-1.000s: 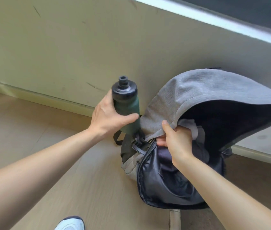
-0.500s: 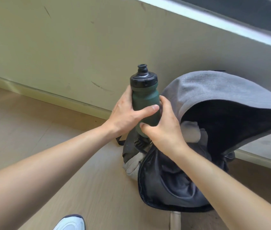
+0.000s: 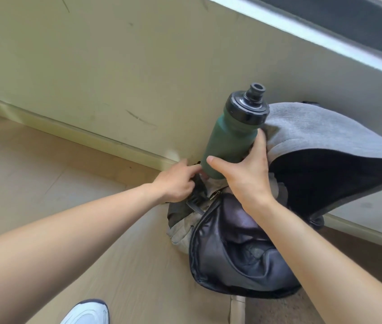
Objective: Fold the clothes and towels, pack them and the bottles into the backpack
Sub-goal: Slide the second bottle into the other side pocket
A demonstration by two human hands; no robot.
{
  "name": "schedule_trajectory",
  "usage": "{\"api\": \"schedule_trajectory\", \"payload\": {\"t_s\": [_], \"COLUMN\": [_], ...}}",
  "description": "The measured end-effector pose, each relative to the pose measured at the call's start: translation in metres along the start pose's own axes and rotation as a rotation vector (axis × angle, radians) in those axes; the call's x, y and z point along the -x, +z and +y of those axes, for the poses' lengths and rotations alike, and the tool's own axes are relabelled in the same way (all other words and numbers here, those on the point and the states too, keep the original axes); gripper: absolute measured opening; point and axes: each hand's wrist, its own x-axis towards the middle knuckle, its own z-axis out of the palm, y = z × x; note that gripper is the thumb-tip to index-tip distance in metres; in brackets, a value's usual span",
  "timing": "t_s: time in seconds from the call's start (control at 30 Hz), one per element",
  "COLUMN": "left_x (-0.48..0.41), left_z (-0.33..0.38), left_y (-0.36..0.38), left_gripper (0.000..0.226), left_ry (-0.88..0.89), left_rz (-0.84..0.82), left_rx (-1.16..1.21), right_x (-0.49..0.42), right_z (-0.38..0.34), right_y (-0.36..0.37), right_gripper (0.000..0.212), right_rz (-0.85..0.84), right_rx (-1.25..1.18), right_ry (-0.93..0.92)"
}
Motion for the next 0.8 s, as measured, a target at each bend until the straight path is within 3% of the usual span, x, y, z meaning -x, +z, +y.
{"api": "schedule_trajectory", "payload": {"t_s": [0.1,0.3,0.37,0.5,0.57,0.73,0.8], "left_x": [-0.003,0.000,0.003,0.001,-0.002,-0.003,0.000], "left_z": [-0.001,-0.013,-0.019,-0.015,-0.008,-0.006,-0.010], "left_y": [-0.004,-0.014,-0.015,-0.006,-0.002,-0.003,-0.003], "left_gripper": [0.036,0.016,0.013,0.042,0.037,0.006,0.019], "left_ry": [0.052,0.087,0.023,-0.169,-0.230,-0.290,-0.242], "left_rz": [0.032,-0.040,-0.018,0.163,0.201,0.096,0.035], "left_rx": [-0.301,-0.354,-0.294,-0.080,-0.081,0.117,0.190], "right_x": [-0.002,-0.002,-0.002,-0.001,-0.001,-0.004,-0.002], "right_z": [0.001,0.002,0.002,0.005,0.007,0.005,0.003], "right_y": [-0.002,-0.002,-0.003,-0.002,-0.001,-0.002,-0.001], "right_gripper": [0.088,0.085,0.081,0.075,0.075,0.081,0.090], "right_rz": [-0.005,-0.015,-0.023,-0.049,-0.047,-0.070,-0.108], "right_rx": [0.009,-0.044,-0.050,-0.041,-0.052,-0.062,-0.079], "right_ry": [-0.008,-0.006,0.004,0.021,0.031,0.029,-0.006]}}
